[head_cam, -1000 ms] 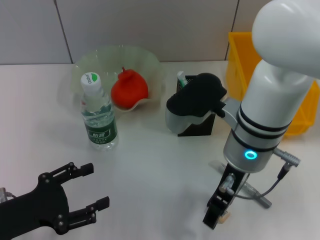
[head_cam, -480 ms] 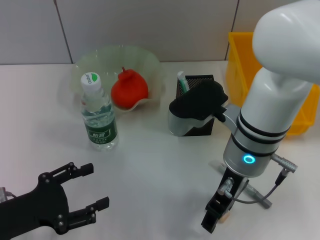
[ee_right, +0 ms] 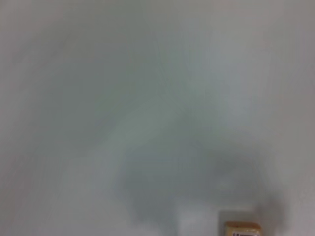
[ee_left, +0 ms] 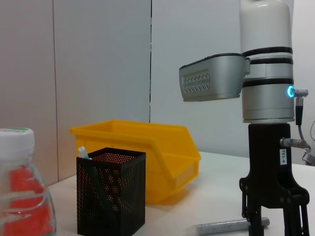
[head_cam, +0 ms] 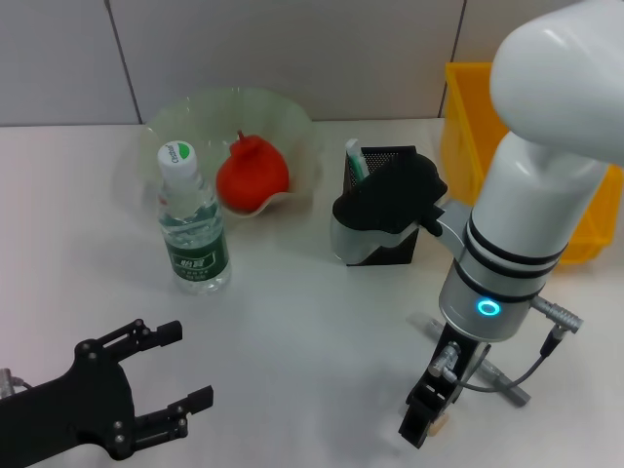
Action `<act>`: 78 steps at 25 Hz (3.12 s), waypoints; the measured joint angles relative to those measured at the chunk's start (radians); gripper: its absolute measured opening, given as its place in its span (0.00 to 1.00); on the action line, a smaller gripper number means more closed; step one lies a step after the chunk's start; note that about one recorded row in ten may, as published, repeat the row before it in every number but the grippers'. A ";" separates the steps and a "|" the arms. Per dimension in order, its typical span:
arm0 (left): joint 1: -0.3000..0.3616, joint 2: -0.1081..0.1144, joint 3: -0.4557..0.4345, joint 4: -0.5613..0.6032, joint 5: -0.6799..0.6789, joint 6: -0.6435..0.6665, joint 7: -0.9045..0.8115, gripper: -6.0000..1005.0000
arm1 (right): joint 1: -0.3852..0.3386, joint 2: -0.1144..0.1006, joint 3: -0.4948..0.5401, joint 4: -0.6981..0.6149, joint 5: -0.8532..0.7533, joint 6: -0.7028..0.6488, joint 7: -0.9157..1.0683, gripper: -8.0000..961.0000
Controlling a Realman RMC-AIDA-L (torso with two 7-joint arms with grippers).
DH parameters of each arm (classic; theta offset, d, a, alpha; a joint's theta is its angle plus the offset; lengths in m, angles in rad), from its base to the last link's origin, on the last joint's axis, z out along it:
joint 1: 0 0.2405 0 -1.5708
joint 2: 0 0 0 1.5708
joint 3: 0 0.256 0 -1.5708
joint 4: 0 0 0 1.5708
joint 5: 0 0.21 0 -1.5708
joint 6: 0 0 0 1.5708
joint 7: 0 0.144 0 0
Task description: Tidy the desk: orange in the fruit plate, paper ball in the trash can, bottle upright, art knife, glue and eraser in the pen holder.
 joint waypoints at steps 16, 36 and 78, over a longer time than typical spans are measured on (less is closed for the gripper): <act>-0.001 -0.003 -0.002 0.000 0.000 -0.005 0.000 0.80 | 0.007 0.000 -0.043 0.028 0.003 0.032 0.000 0.72; -0.002 -0.005 -0.002 0.000 -0.002 -0.005 0.000 0.80 | 0.008 0.000 -0.051 0.037 0.000 0.046 -0.002 0.39; -0.003 -0.014 -0.017 -0.009 -0.010 -0.021 -0.010 0.80 | -0.213 -0.010 0.243 -0.417 -0.220 0.362 -0.170 0.36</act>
